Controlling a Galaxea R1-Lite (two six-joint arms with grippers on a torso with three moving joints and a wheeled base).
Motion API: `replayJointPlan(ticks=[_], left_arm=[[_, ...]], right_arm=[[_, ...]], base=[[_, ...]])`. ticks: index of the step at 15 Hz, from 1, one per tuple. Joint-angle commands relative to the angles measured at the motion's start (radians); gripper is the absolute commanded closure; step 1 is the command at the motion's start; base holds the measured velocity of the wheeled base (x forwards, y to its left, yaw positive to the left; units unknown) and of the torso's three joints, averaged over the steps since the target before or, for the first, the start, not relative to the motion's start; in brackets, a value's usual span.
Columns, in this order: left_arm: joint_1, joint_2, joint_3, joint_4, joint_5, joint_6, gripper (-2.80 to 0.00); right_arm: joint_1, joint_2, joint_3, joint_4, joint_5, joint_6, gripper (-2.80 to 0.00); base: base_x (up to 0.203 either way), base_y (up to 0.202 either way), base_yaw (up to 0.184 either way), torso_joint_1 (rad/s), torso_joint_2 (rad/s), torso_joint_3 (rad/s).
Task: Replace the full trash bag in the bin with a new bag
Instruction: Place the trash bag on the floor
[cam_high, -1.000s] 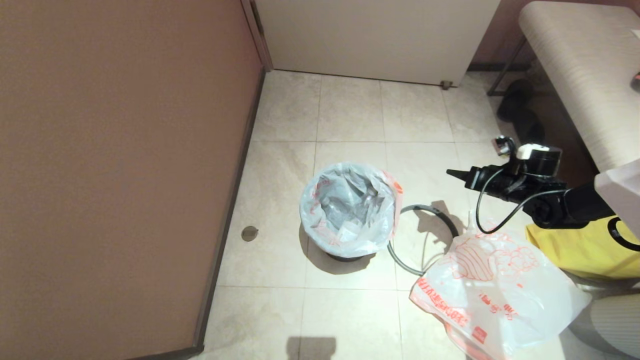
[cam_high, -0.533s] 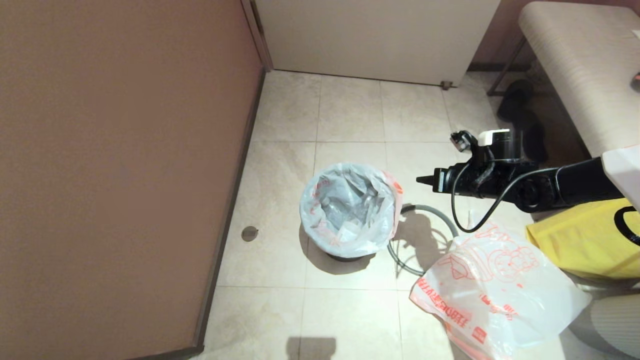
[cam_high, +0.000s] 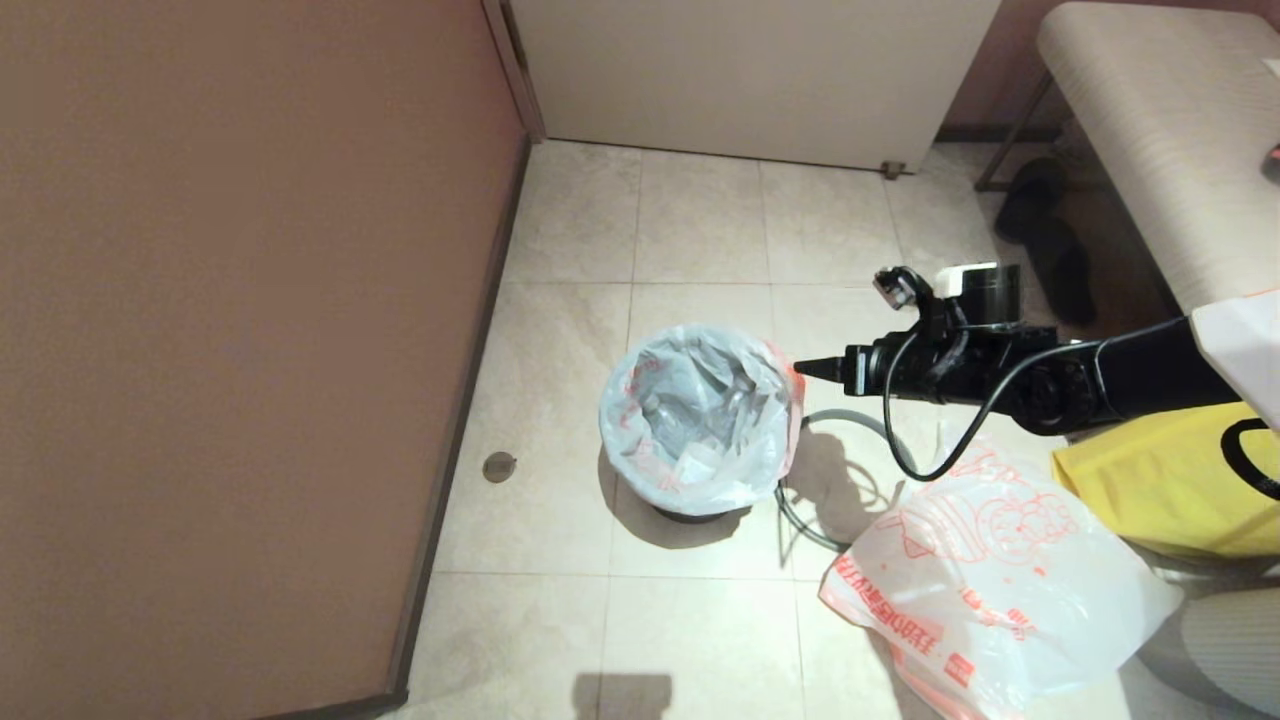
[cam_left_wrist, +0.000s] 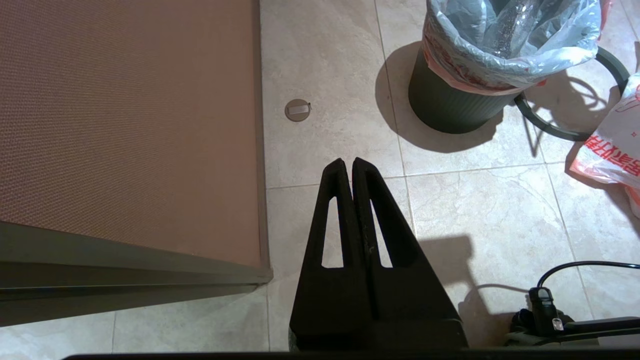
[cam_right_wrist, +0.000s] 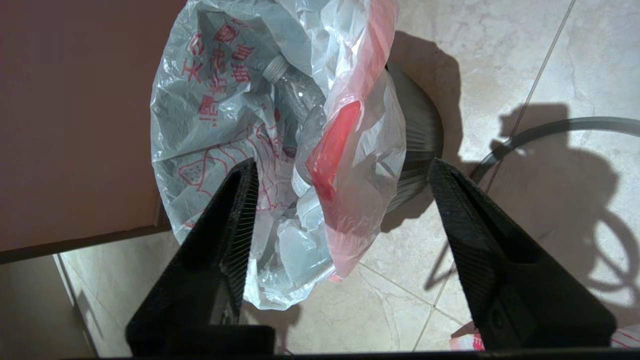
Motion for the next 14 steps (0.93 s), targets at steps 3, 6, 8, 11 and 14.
replayJointPlan(ticks=[3,6,8,11,14], left_arm=[[0.001,0.001,0.000,0.000,-0.001,0.001,0.00],[0.000,0.001,0.000,0.001,-0.001,0.001,0.00],[-0.001,0.001,0.000,0.001,-0.001,0.001,0.00],[0.000,0.001,0.000,0.000,-0.001,0.001,0.00],[0.000,0.001,0.000,0.001,-0.001,0.001,0.00]], right_arm=[[0.013,0.052,0.000,-0.048,-0.003,0.001,-2.80],[0.019,0.083,0.000,-0.073,-0.004,0.002,-2.80],[0.033,0.092,0.000,-0.076,-0.010,0.002,-2.80],[0.046,0.126,-0.004,-0.125,-0.040,0.008,-2.80],[0.062,0.176,-0.005,-0.257,-0.122,0.013,0.00]], base=[[0.000,0.000,0.000,0.000,0.00,0.000],[0.000,0.000,0.000,0.000,0.00,0.000],[0.000,0.000,0.000,0.000,0.00,0.000],[0.000,0.000,0.000,0.000,0.00,0.000],[0.000,0.000,0.000,0.000,0.00,0.000]])
